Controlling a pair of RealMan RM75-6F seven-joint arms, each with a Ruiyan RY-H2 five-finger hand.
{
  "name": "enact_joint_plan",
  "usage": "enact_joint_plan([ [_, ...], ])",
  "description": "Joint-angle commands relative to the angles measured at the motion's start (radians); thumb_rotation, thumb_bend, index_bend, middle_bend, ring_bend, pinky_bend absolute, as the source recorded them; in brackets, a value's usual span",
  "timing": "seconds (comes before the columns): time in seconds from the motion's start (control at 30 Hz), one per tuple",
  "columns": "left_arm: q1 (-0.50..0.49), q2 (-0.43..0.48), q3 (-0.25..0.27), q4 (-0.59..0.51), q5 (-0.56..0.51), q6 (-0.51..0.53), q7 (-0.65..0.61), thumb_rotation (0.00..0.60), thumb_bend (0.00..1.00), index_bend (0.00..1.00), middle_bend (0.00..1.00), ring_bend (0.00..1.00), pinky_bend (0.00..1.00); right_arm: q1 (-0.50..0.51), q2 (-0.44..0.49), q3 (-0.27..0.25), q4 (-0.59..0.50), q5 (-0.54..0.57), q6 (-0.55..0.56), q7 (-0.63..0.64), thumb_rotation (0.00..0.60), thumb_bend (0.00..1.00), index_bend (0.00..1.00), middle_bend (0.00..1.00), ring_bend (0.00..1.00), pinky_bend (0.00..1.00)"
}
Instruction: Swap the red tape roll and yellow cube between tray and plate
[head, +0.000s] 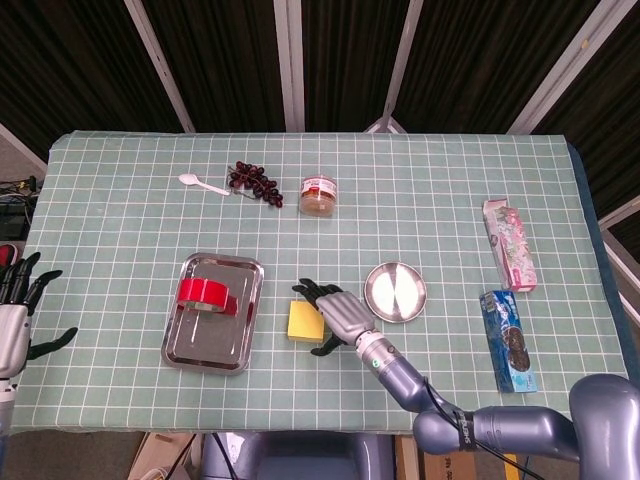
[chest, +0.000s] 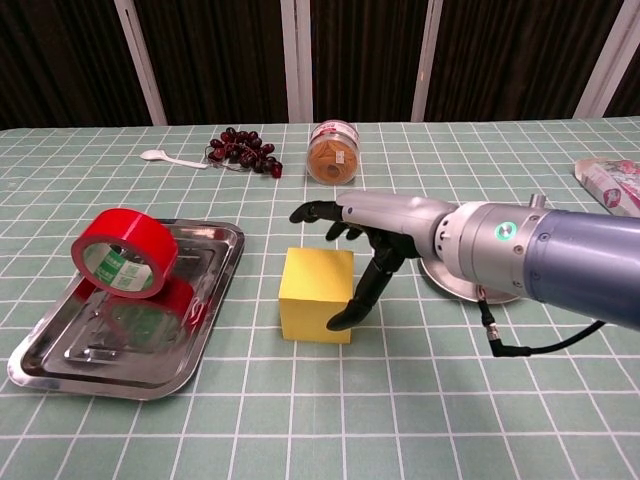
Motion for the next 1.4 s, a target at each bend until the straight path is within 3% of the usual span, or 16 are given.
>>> enact_joint_plan([
  [0.03,0.005,0.004,-0.003,-0.001,0.003,0.002,-0.011,0.6,0.01,0.21,0.0,0.0,0.0,0.001,-0.012,-0.007,0.011,-0.004,0.007,0.007,0.6,0.01,0.22,0.13,0.36,0.31],
  [0.2,0.022,0.022,-0.008,0.013,0.005,0.011,-0.048,0.6,0.01,0.21,0.0,0.0,0.0,0.001,-0.035,-0.015,0.041,-0.035,0.033,0.009,0.6,0.16,0.36,0.27,0.49,0.47],
  [0.37,0.015,0.009,-0.02,0.015,-0.001,-0.005,-0.019,0.6,0.01,0.21,0.0,0.0,0.0,-0.012,-0.043,-0.011,0.053,-0.074,0.069,0.028,0.6,0.23,0.43,0.32,0.54,0.5],
  [0.5,0.009,0.01,-0.025,-0.001,-0.017,-0.032,0.019,0.6,0.01,0.21,0.0,0.0,0.0,-0.031,-0.001,0.004,0.035,-0.093,0.1,0.043,0.6,0.24,0.44,0.32,0.54,0.5],
  [0.77,0.002,0.0,-0.033,-0.017,-0.016,-0.049,0.042,0.6,0.01,0.21,0.0,0.0,0.0,-0.085,0.207,0.032,-0.022,-0.07,0.098,0.088,0.6,0.24,0.44,0.32,0.54,0.5],
  [0.93,0.0,-0.015,-0.033,-0.011,-0.007,-0.054,0.053,0.6,0.01,0.21,0.0,0.0,0.0,-0.117,0.301,0.011,-0.013,-0.074,0.049,0.14,0.6,0.24,0.44,0.32,0.54,0.5],
  [1.17,-0.002,-0.027,-0.031,-0.008,0.0,-0.062,0.078,0.6,0.01,0.21,0.0,0.0,0.0,-0.151,0.347,-0.011,0.042,-0.117,-0.019,0.253,0.6,0.24,0.44,0.32,0.51,0.5],
  [1.4,-0.001,-0.039,-0.035,-0.005,0.0,-0.062,0.096,0.6,0.01,0.21,0.0,0.0,0.0,-0.17,0.33,-0.023,0.104,-0.184,-0.047,0.343,0.6,0.24,0.44,0.32,0.45,0.46],
])
